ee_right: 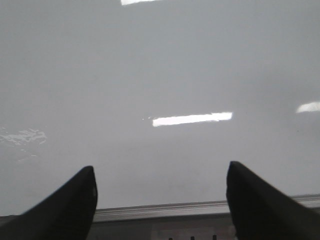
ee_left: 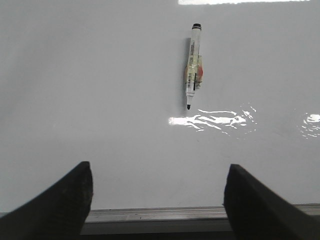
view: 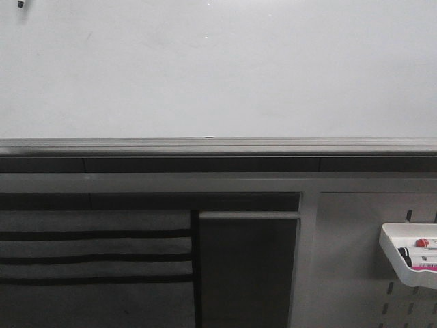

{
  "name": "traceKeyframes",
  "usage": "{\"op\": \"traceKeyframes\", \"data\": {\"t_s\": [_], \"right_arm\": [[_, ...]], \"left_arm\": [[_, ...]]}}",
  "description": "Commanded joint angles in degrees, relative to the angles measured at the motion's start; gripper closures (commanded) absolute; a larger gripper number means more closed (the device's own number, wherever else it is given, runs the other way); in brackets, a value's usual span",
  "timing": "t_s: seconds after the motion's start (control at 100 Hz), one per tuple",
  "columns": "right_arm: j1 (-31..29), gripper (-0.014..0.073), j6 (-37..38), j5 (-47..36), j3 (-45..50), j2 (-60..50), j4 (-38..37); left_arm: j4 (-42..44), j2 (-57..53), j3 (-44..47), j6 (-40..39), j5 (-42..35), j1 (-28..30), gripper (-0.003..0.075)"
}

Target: Write number 3 on whiteboard

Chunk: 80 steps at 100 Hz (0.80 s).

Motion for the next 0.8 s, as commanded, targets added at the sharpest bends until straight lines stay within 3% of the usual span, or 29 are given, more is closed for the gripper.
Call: {"op": "traceKeyframes", "data": {"t_s": [0.0,0.27,0.42,0.61,0.79], "right_arm": [[-0.3,0.0104,-0.1,-5.1,-2.0,1.2,-0.6],[-0.3,0.0104,-0.4,-5.2,-2.0,1.7,0.4],[-0.3,0.0104,-9.5,-3.7,-3.7,4.3,0.4],[0.3,0.0104,-11.3,-3.7,-6.7,7.9,1.3],[4.1,0.0104,-11.3,-5.4,-7.5,11.0,3.3]], "left_arm": [[-0.5,1.1,-1.7,-0.6,-4.2,0.1,0.0206],[-1.6,1.7,-1.7,-0.6,-5.6,0.1,0.0207],[-1.7,5.3,-2.9,0.4,-5.9,0.1,0.0208],[-5.4,14.8,-7.4,7.4,-6.2,-1.6,0.0208],[-5.4,26.7,-12.3,8.5,-7.3,-4.5,0.0208]]}}
